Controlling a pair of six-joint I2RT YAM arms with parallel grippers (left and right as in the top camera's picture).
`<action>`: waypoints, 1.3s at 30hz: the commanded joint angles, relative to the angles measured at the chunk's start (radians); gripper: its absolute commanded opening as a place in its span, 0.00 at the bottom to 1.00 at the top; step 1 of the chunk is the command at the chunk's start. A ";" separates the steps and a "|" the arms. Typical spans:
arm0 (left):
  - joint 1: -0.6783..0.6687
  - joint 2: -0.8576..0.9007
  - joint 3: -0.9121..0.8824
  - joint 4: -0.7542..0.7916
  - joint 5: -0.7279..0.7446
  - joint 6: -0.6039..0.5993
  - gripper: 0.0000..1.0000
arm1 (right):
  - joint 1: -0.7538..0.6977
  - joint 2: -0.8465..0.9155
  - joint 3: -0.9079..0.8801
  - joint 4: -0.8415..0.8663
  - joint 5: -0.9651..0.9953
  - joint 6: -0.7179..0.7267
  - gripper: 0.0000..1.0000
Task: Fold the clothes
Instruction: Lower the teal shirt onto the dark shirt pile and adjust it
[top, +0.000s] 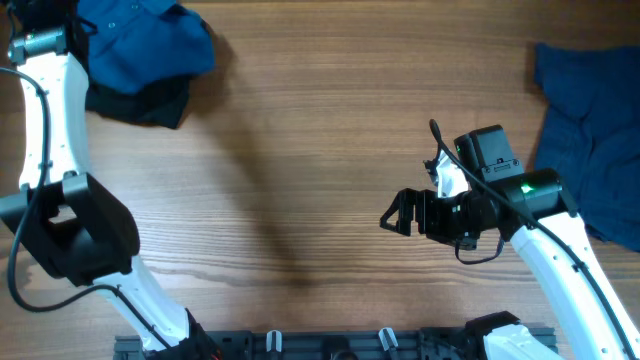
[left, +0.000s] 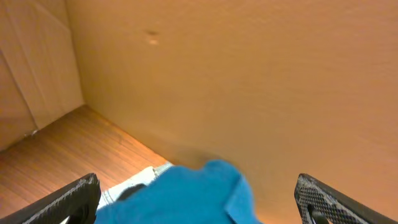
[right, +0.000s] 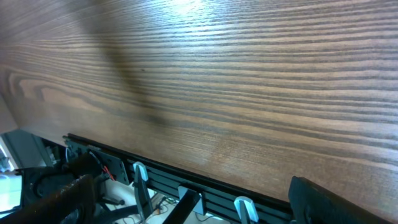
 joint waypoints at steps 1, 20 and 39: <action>-0.046 0.062 -0.016 -0.054 -0.013 -0.036 1.00 | -0.001 -0.013 0.006 0.003 0.018 -0.037 1.00; -0.073 0.308 -0.024 -0.029 -0.021 -0.069 1.00 | -0.001 -0.013 0.006 -0.002 0.029 -0.045 1.00; 0.006 0.290 -0.024 0.134 -0.024 -0.058 1.00 | -0.001 -0.013 0.006 0.026 0.029 -0.034 1.00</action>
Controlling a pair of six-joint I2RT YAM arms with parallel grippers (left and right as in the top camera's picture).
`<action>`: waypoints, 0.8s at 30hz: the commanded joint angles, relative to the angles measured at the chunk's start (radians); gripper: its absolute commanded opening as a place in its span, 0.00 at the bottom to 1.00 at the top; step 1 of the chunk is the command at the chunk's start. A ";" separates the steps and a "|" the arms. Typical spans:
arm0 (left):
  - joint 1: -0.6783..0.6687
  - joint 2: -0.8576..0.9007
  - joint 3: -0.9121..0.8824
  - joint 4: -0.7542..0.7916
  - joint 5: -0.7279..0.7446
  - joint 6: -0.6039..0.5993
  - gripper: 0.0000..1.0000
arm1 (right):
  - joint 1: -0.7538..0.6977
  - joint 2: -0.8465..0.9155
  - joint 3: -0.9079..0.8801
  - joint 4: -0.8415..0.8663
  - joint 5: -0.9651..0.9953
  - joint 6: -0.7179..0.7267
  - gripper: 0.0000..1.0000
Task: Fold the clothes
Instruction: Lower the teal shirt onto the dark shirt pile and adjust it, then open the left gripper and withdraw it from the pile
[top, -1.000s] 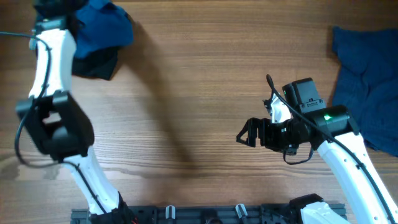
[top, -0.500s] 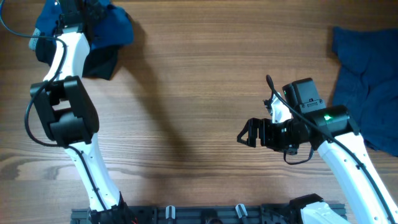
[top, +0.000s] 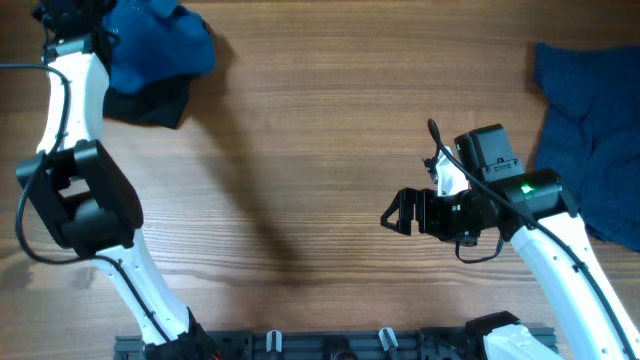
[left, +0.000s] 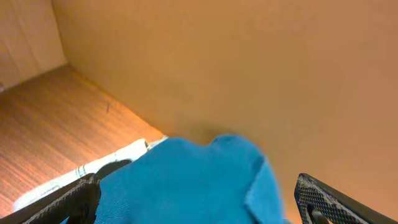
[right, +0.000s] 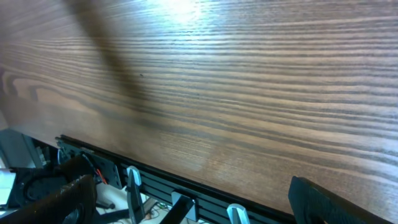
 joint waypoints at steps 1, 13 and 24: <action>0.018 0.133 -0.006 0.009 -0.006 0.002 1.00 | -0.001 -0.012 0.006 0.005 0.010 -0.004 1.00; 0.033 0.158 -0.006 -0.015 -0.005 0.002 0.99 | -0.001 -0.012 0.006 0.026 0.010 0.050 1.00; -0.048 -0.243 -0.006 -0.198 0.018 -0.118 1.00 | -0.001 -0.057 0.007 0.053 0.077 0.148 1.00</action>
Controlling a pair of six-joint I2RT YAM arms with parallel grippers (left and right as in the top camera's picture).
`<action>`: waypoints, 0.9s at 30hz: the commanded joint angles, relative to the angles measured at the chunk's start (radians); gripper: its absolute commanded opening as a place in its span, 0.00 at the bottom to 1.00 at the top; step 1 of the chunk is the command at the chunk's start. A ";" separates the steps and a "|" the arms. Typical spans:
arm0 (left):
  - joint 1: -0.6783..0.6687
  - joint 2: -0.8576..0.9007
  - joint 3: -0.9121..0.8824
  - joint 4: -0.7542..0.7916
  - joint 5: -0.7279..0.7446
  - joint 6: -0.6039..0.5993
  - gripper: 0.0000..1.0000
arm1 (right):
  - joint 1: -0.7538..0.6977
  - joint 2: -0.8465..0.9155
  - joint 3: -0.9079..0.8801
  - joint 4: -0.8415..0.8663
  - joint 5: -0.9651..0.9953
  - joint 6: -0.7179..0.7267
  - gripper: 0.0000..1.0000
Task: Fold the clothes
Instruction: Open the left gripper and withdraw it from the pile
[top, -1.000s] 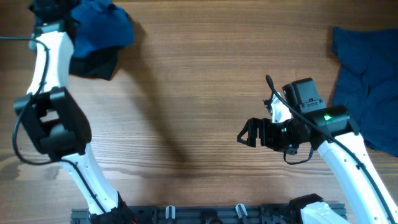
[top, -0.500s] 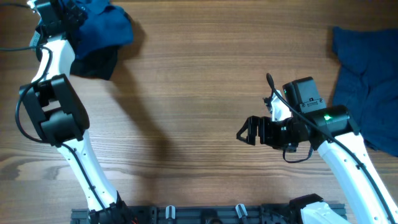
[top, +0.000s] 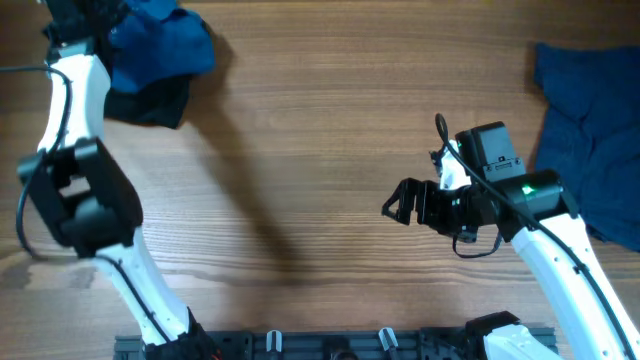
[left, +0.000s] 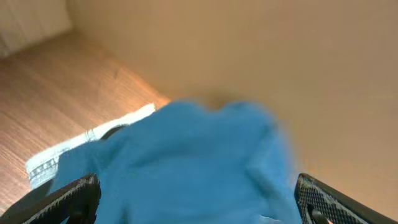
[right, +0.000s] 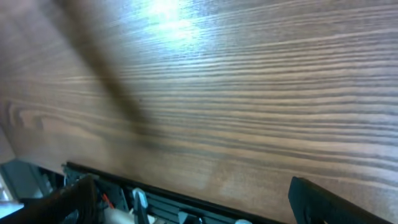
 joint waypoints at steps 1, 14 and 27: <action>-0.048 -0.243 0.003 -0.108 0.031 -0.085 1.00 | -0.001 -0.063 0.007 -0.008 0.028 0.033 1.00; -0.092 -0.787 0.003 -0.841 0.384 -0.090 1.00 | -0.001 -0.455 0.007 -0.123 0.029 0.076 0.99; -0.298 -1.154 -0.023 -1.180 0.507 0.067 1.00 | -0.001 -0.850 0.007 -0.230 0.059 0.168 0.98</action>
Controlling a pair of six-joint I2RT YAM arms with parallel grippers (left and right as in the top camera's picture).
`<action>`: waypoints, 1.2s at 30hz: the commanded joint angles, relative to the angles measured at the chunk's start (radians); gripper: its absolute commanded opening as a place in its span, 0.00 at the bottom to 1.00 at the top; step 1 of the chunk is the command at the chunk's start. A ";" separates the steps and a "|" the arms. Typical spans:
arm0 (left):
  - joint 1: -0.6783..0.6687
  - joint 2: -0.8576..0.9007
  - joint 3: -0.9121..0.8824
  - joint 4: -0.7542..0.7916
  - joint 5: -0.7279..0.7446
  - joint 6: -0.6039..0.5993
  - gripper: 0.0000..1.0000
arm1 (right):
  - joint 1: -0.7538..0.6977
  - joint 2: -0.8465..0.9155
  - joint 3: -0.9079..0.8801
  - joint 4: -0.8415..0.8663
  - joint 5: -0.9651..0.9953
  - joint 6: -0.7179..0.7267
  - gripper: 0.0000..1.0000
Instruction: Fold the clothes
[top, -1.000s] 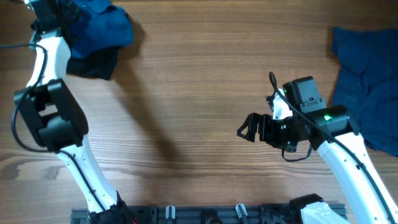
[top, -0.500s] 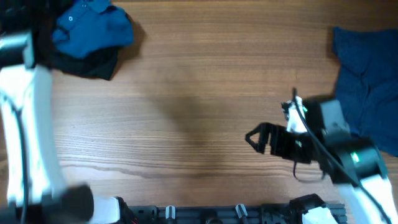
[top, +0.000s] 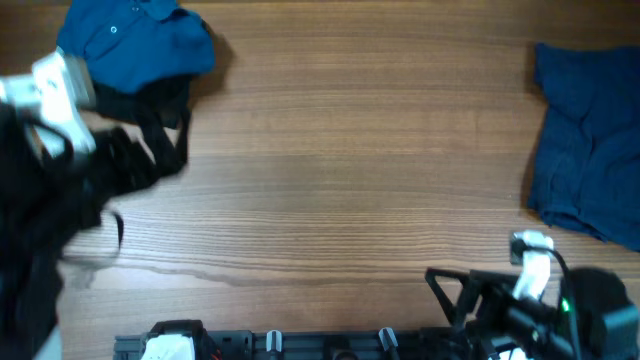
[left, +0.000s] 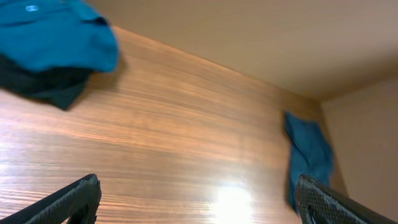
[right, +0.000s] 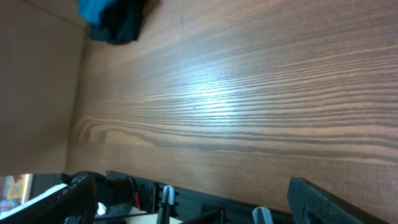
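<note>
A folded blue shirt (top: 135, 40) lies on a black garment (top: 150, 100) at the table's far left corner; the left wrist view shows this pile (left: 53, 43) too. A crumpled blue garment (top: 590, 140) lies spread at the right edge, also visible as blue cloth (left: 308, 149). My left gripper (left: 196, 205) is open and empty, high above the table's left side, blurred in the overhead view. My right gripper (right: 196, 205) is open and empty at the front right edge (top: 450, 295).
The wooden table (top: 350, 170) stretches between the two clothes. A black rail with clips (top: 330, 345) runs along the front edge, with the arm bases behind it. A tan wall (left: 249, 37) borders the far side.
My left arm has left the far left pile and now sits back at the left side. My right arm has withdrawn from mid-table to the front right edge. Both grippers stay open.
At first my left gripper was open right at the blue shirt on the far left pile, and it stayed there through two further moments. My right gripper hovered open over the table's right middle. Now both arms are pulled back, and the pile lies untouched.
</note>
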 joint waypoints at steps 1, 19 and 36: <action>-0.082 -0.136 -0.042 -0.016 0.045 0.049 1.00 | -0.001 -0.095 0.007 -0.030 0.029 0.051 0.98; -0.116 -0.495 -0.432 0.000 0.045 -0.027 1.00 | -0.001 -0.189 0.006 0.119 0.267 0.076 1.00; -0.116 -0.492 -0.434 0.000 0.045 -0.027 1.00 | -0.001 -0.189 0.006 0.176 0.376 0.076 1.00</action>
